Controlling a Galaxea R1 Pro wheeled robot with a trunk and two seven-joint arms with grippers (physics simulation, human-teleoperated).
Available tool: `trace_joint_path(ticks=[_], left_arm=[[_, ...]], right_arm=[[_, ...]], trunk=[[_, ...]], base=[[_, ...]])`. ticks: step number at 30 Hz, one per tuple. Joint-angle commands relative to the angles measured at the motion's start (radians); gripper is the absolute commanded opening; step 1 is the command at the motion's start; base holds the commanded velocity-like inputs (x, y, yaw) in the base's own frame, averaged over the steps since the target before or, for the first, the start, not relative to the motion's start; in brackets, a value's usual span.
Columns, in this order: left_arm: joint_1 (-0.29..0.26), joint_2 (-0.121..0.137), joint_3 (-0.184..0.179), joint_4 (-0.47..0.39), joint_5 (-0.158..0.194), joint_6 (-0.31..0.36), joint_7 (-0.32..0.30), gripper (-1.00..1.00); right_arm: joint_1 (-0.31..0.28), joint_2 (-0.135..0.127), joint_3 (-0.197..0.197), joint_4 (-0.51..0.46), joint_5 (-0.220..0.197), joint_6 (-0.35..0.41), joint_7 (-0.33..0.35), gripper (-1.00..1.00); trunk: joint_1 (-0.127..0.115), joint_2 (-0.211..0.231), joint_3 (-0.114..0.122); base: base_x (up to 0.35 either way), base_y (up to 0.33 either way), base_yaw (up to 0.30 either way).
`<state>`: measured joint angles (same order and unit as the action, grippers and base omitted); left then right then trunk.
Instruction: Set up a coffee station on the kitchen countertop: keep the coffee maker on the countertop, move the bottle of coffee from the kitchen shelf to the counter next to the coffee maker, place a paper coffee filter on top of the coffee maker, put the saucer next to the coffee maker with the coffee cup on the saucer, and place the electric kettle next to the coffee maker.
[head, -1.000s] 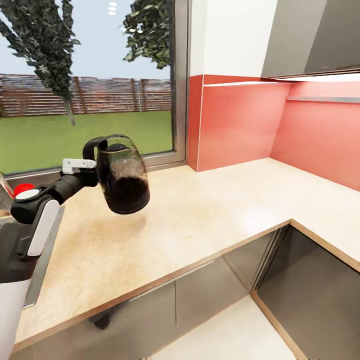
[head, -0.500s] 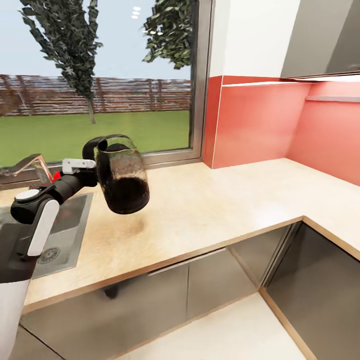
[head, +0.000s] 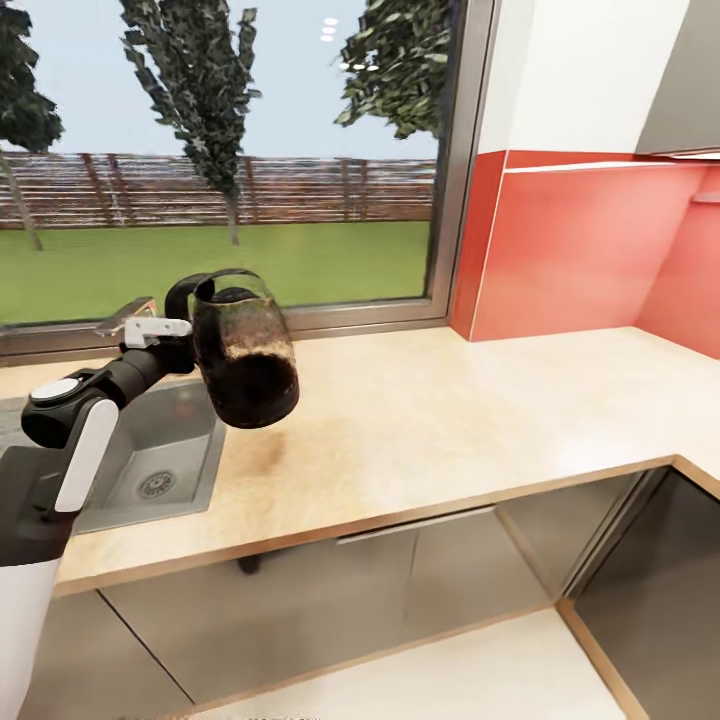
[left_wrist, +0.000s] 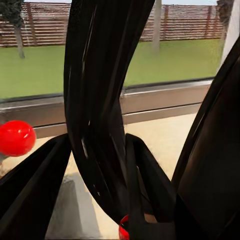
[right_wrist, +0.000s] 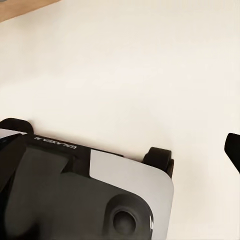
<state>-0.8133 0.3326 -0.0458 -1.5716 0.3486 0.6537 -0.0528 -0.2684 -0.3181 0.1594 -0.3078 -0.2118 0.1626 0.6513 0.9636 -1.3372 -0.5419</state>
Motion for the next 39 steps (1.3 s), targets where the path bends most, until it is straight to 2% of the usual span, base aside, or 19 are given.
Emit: trace_joint_path(ticks=[1, 23, 31, 39], left_arm=[[-0.001, 0.000, 0.000, -0.001, 0.000, 0.004, -0.002, -1.00], [-0.001, 0.000, 0.000, -0.001, 0.000, 0.004, -0.002, -1.00], [-0.001, 0.000, 0.000, -0.001, 0.000, 0.004, -0.002, -1.00], [-0.001, 0.000, 0.000, -0.001, 0.000, 0.004, -0.002, -1.00]], right_arm=[[0.000, -0.001, 0.005, -0.002, -0.011, 0.009, 0.001, 1.00], [0.000, -0.001, 0.006, 0.006, -0.011, 0.010, 0.001, 1.00], [0.000, -0.001, 0.006, 0.010, -0.011, 0.009, 0.001, 1.00], [0.000, -0.001, 0.006, 0.011, -0.011, 0.009, 0.000, 1.00]], trunk=[[0.000, -0.001, -0.001], [0.000, -0.001, -0.001], [0.000, -0.001, -0.001], [0.000, -0.001, -0.001]], base=[[0.000, 0.000, 0.274], [-0.029, 0.057, 0.233], [-0.040, 0.202, 0.167], [-0.010, 0.045, 0.229]])
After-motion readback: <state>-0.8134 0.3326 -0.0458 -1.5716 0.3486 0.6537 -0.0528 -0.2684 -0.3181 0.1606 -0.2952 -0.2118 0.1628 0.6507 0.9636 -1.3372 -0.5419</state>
